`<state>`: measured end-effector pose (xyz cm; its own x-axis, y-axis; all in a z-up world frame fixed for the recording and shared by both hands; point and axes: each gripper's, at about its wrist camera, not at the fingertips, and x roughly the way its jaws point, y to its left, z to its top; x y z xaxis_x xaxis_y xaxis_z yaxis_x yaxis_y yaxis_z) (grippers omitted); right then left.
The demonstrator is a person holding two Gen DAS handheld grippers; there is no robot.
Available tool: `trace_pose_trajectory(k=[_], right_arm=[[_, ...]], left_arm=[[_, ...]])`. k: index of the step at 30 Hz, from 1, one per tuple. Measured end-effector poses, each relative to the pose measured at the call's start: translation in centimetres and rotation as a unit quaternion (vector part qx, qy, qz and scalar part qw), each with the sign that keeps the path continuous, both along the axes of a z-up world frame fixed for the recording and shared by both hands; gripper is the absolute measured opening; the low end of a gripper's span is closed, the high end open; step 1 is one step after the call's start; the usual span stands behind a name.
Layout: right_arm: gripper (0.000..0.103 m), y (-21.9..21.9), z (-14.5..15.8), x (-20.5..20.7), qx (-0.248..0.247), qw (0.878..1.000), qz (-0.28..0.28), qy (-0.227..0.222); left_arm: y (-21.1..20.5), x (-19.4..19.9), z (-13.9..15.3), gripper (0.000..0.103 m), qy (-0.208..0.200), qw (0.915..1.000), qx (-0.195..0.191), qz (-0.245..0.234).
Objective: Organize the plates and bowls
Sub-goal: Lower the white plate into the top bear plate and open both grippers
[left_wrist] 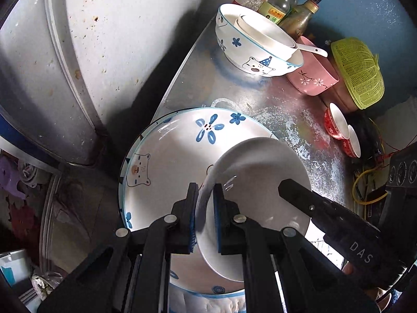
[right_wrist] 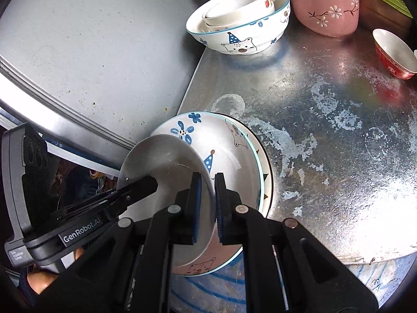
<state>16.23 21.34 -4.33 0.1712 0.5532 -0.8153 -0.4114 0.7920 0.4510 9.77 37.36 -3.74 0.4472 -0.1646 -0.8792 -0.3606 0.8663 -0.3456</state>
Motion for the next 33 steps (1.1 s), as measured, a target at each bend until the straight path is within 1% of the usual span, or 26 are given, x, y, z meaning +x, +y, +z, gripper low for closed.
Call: trace_pose_trajectory(k=[8, 11, 12, 13, 14, 15, 16, 19, 20, 21, 22, 23, 24, 25, 26, 27, 30, 33], right_arm=[[0.012, 0.2, -0.6, 0.4, 0.004, 1.000, 0.006, 0.001], [0.013, 0.4, -0.4, 0.6, 0.007, 1.000, 0.010, -0.004], [0.013, 0.5, -0.3, 0.6, 0.007, 1.000, 0.010, -0.005], [0.013, 0.4, -0.2, 0.6, 0.008, 1.000, 0.011, -0.005], [0.013, 0.3, -0.1, 0.6, 0.010, 1.000, 0.012, -0.004], [0.013, 0.2, -0.1, 0.5, 0.011, 1.000, 0.013, -0.005], [0.013, 0.1, 0.1, 0.4, 0.011, 1.000, 0.015, -0.006], [0.014, -0.3, 0.4, 0.1, 0.013, 1.000, 0.017, -0.009], [0.016, -0.5, 0.6, 0.0, 0.014, 1.000, 0.017, -0.011], [0.028, -0.8, 0.7, -0.2, 0.016, 1.000, 0.017, -0.013], [0.049, -1.1, 0.9, -0.4, 0.020, 1.000, 0.014, -0.015], [0.058, -1.5, 1.1, -0.5, 0.022, 1.000, 0.008, -0.020], [0.078, -1.9, 1.3, -0.6, 0.028, 0.999, 0.006, -0.022], [0.094, -2.3, 1.5, -0.8, 0.032, 0.999, 0.005, -0.022], [0.100, -2.6, 1.6, -0.9, 0.031, 0.999, 0.004, -0.024], [0.103, -2.9, 1.8, -1.0, 0.028, 0.999, 0.002, -0.026], [0.103, -4.1, 2.2, -1.4, 0.020, 0.999, -0.003, -0.028], [0.103, -5.5, 2.7, -1.7, 0.022, 0.999, -0.012, -0.032]], left_arm=[[0.4, -0.2, -0.6, 0.010, 0.007, 0.9998, 0.009, 0.014], [0.5, -0.3, -0.4, 0.017, 0.002, 0.9998, 0.009, 0.017], [0.5, -0.4, -0.2, 0.025, 0.000, 0.9998, 0.011, 0.018], [0.4, -0.5, -0.1, 0.041, -0.003, 0.9997, 0.011, 0.019], [0.4, -0.6, 0.1, 0.054, -0.006, 0.9996, 0.013, 0.023], [0.5, -0.8, 0.4, 0.077, -0.012, 0.9994, 0.016, 0.027], [0.5, -1.1, 0.6, 0.087, -0.018, 0.9991, 0.019, 0.033], [0.4, -1.5, 1.2, 0.087, -0.023, 0.9986, 0.022, 0.042], [0.4, -1.7, 1.3, 0.088, -0.023, 0.9985, 0.022, 0.044], [0.3, -1.9, 1.5, 0.090, -0.024, 0.9983, 0.025, 0.047], [0.3, -2.1, 1.6, 0.092, -0.024, 0.9980, 0.028, 0.052], [0.3, -2.4, 1.8, 0.094, -0.025, 0.9978, 0.029, 0.055], [0.2, -2.6, 1.9, 0.097, -0.026, 0.9976, 0.030, 0.057], [0.1, -2.8, 2.0, 0.099, -0.024, 0.9974, 0.035, 0.058], [0.0, -3.0, 2.2, 0.099, -0.023, 0.9971, 0.041, 0.059], [-0.2, -3.2, 2.3, 0.100, -0.023, 0.9970, 0.045, 0.060], [-0.7, -4.0, 2.5, 0.102, -0.023, 0.9965, 0.049, 0.064], [-1.3, -4.7, 2.8, 0.102, -0.025, 0.9962, 0.052, 0.066]])
